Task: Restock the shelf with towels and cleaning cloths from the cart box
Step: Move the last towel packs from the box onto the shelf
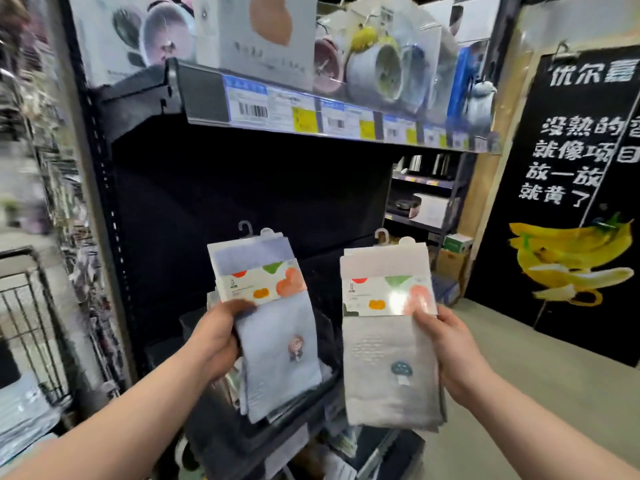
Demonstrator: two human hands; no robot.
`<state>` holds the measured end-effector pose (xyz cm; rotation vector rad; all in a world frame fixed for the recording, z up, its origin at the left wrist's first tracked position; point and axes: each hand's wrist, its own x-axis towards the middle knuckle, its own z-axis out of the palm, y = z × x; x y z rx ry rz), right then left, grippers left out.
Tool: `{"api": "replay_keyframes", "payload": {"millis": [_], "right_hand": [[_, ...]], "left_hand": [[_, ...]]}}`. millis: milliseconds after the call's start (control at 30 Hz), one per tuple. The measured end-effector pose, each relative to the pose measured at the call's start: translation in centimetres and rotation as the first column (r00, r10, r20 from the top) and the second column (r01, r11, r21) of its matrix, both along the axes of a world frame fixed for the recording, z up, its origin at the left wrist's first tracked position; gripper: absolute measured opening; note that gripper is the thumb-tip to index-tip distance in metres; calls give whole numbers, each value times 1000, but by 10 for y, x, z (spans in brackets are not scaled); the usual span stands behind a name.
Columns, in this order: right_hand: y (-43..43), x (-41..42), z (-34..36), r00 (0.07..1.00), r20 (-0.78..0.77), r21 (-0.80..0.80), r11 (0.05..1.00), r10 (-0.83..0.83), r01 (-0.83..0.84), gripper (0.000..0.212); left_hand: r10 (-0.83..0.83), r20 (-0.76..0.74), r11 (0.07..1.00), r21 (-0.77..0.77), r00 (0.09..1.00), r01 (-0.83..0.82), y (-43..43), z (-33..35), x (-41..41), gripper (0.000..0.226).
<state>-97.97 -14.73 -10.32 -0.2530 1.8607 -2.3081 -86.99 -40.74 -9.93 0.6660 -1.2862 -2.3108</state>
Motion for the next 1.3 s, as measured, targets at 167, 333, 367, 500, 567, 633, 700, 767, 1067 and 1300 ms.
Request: {"api": "replay_keyframes", "payload": {"millis": [167,333,367,500,567,633,700,767,1067,1300], "right_hand": [[-28,-43,5,994,-74,-10,997,79,-80,15],[-60,-65,1,984,-35,-11,985,174,-174,11],[-65,-68,2,981,-33,6,982,190,-190,11],[-83,-86,18,951,-66,102,950,303,-296,14],[-91,-92,26,924,-82,126,923,375,-363,15],[-99,-97,32,889,-80,157,886,451,-436,14],[-106,-100,35,857,-75,172,853,510,-493,11],[-111,-104,38,823,-71,170,820,563,-547,10],[-134,-113,47,701,52,-5,702,712,-712,26],[-142,-106,29,643,146,-60,656,752,-753,25]], "left_hand": [[-36,54,999,38,998,34,-25,-17,-21,29],[40,149,998,-54,988,-32,-42,-36,-34,39],[75,178,994,-93,981,-59,-44,-40,-38,39],[224,248,963,-202,942,-176,-44,-48,-50,32],[265,271,959,-175,925,-223,-43,-47,-53,27],[298,301,953,-152,906,-262,-42,-49,-55,27],[335,319,941,-166,887,-295,-39,-49,-55,26],[387,319,919,-208,865,-335,-34,-51,-54,30],[494,663,829,-555,562,-73,15,-60,-51,40],[605,533,791,-485,591,-372,30,-63,-51,29]]}}
